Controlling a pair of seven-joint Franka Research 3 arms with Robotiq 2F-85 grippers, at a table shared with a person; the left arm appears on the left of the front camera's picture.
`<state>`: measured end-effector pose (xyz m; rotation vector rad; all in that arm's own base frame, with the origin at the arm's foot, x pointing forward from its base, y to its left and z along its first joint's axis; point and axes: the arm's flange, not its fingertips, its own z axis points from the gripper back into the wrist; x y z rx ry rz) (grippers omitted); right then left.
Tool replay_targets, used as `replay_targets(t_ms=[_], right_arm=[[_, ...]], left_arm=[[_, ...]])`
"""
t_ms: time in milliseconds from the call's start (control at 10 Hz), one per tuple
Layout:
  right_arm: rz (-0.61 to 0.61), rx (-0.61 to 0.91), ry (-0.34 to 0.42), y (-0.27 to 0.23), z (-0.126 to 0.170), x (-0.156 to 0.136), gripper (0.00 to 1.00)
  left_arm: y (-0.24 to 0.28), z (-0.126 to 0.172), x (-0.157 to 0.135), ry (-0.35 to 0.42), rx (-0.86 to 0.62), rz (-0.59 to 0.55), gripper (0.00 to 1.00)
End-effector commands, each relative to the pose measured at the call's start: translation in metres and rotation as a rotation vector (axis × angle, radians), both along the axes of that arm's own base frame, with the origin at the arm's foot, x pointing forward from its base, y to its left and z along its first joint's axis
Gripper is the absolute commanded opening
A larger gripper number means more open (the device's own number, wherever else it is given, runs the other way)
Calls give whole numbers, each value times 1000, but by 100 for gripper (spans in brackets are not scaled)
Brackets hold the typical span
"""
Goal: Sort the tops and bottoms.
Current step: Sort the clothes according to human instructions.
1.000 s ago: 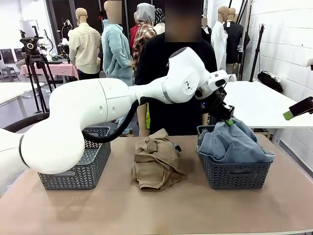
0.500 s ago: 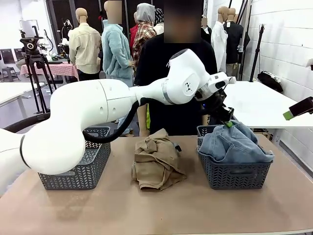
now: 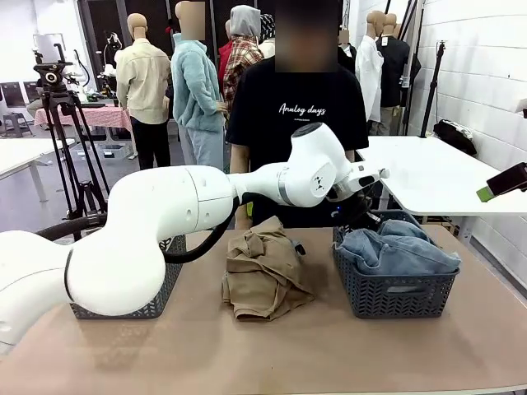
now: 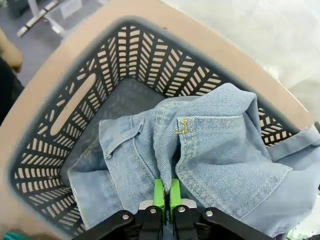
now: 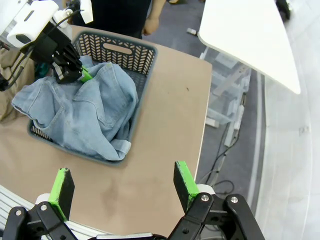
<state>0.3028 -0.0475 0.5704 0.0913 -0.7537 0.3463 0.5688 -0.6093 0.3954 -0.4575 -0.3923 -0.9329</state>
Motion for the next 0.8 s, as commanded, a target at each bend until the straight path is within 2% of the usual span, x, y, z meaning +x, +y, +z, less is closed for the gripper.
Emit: replay_targets(t_ms=[0,200,300,400,700], right_arm=[[4,8,-11,0,-1,4,100],[4,8,-11,0,-1,4,100],[4,8,-11,0,-1,4,100],[4,8,-11,0,-1,4,100],[4,8,-11,0,-1,4,100]], left_arm=[[-23,23,20,3,-9,-39,19],[-22,40,14,-43,45,-46,59],[-19,49,12,-38,64,-47,78],[-15,56,10,-10,86,-92,78],[-12,89,-1,-63,45,-134,78]])
